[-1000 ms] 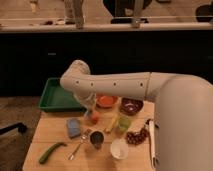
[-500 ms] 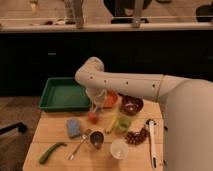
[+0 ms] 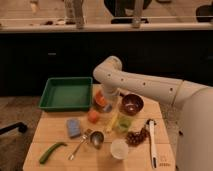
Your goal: Place towel in purple bowl
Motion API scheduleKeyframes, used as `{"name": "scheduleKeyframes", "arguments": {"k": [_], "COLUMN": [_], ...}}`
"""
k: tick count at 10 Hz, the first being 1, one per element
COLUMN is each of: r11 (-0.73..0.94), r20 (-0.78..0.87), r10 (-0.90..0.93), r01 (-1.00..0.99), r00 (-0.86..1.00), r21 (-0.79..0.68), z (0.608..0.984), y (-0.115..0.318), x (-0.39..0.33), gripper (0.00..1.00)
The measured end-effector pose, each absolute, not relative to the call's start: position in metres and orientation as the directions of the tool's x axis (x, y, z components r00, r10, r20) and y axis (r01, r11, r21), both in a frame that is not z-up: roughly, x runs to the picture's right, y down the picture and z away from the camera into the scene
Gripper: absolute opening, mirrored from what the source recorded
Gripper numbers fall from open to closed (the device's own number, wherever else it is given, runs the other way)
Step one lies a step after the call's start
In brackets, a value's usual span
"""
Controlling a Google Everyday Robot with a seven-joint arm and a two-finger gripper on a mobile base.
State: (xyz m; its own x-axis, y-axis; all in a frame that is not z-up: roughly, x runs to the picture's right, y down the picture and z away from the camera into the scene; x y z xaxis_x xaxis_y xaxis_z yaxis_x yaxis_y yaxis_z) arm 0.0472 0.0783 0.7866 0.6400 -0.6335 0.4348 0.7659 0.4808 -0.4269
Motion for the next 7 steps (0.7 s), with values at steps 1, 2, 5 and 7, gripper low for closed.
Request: {"name": "scheduleKeyframes", "arguments": {"k": [1, 2, 5, 7], "r11": [0.493, 0.504, 0.525, 0.536], "r20": [0.430, 0.429, 0.427, 0.429], "r10": [-0.624, -0.614, -0.593, -0.577], "r01": [0.756, 0.747, 0.730, 0.719], "r00": [0.652, 0.663, 0.682, 0.695], "r21": [-0.431, -0.433, -0.438, -0.444], "z": [0.789, 0.792, 0.800, 0.806], "y": [0.076, 0.071, 0.063, 0.061], "x": [0.053, 0.058, 0.070, 0.081], "gripper": [0.00, 0.00, 0.00, 0.00]}}
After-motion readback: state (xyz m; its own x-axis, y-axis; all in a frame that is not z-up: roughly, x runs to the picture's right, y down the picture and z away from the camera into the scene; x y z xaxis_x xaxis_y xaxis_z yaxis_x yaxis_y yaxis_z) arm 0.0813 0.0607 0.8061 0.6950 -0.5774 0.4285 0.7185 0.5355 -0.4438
